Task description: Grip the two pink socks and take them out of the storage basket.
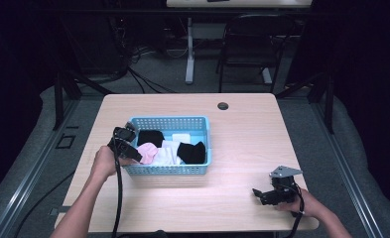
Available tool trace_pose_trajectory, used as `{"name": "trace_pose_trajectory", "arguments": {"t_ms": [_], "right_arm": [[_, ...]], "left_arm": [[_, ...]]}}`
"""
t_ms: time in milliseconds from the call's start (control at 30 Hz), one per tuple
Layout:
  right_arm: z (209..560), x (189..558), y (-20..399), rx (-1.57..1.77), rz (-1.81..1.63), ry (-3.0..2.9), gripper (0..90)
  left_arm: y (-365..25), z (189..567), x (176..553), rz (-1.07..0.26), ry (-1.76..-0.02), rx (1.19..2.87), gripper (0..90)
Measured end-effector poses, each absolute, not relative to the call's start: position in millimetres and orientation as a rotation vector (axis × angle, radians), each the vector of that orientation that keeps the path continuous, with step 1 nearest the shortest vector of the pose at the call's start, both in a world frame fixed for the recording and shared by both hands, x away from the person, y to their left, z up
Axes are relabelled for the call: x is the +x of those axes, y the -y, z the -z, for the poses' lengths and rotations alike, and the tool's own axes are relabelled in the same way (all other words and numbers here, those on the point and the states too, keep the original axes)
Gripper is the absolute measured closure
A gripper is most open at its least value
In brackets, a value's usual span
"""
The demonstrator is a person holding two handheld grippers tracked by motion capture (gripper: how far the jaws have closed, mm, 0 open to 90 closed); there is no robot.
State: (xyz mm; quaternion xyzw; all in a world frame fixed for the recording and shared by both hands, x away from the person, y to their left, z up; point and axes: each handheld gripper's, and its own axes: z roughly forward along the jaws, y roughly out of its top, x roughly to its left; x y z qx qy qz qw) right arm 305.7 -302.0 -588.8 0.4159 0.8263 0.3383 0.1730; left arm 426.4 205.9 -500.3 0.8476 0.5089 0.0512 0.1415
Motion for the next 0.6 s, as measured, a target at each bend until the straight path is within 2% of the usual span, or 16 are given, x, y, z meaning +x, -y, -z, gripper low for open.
{"name": "trace_pose_trajectory", "arguments": {"t_ms": [367,600], "right_arm": [[589,306,302,1.18,-0.959,-2.344,0.0],[589,306,302,1.178,-0.96,-2.343,0.0]], "left_arm": [[-203,504,428,-0.188,-1.472,2.479,85.1],[-198,492,427,-0.228,-1.401,2.461,87.3]]}}
